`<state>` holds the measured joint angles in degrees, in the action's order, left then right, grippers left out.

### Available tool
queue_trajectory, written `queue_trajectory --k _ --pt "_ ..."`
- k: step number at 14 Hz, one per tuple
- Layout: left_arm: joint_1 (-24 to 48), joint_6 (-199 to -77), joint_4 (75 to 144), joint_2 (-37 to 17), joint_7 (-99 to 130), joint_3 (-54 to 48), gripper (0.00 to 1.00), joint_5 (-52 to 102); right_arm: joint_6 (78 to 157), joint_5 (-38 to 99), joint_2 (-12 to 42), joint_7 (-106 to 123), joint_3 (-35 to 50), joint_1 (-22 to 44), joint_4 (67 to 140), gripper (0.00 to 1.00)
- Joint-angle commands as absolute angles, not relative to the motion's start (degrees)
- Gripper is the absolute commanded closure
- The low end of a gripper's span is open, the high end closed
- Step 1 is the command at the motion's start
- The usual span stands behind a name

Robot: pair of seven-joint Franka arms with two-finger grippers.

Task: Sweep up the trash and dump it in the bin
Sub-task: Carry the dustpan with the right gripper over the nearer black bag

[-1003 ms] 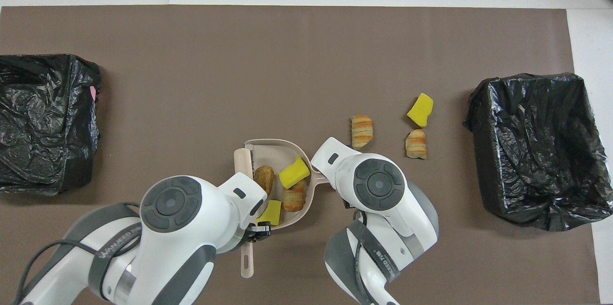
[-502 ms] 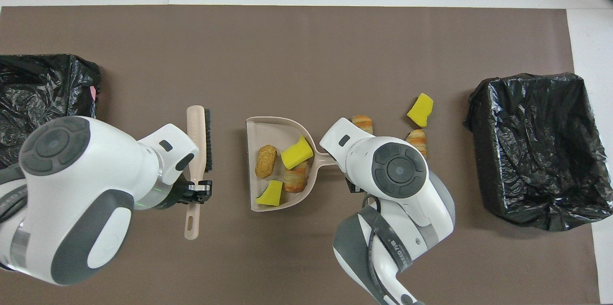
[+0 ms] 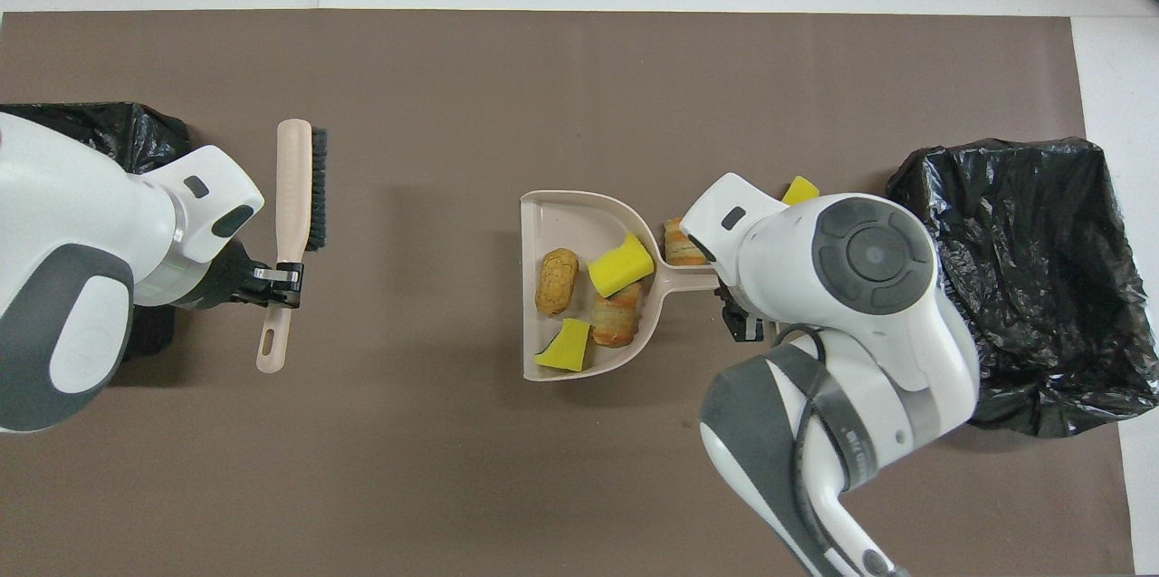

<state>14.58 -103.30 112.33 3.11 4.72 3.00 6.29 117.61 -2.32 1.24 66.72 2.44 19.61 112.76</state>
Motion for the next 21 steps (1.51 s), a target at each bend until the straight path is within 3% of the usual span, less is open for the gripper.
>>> queue_trajectory --k 1,7,13,17,21 --pt "13.7 -102.1 111.1 2.7 3.1 2.4 1.00 5.5 111.1 -0.8 -1.8 70.5 2.6 15.0 110.0 1.00" --pt "18.1 -101.6 113.5 4.3 5.2 1.8 1.00 5.7 102.1 -0.8 -2.1 78.1 2.5 2.0 103.3 1.00" --pt "32.3 -102.6 120.6 8.7 19.0 1.6 1.00 7.4 102.0 -0.7 -2.0 91.6 2.4 -12.7 102.8 1.00" --pt "44.0 -109.2 126.0 6.7 29.3 1.6 1.00 10.5 102.7 -2.6 -2.2 100.0 1.1 -19.5 102.8 1.00" --pt "49.0 -117.5 130.2 5.6 35.6 1.5 1.00 14.1 107.1 -13.6 -2.2 106.1 0.8 -24.0 102.8 1.00"
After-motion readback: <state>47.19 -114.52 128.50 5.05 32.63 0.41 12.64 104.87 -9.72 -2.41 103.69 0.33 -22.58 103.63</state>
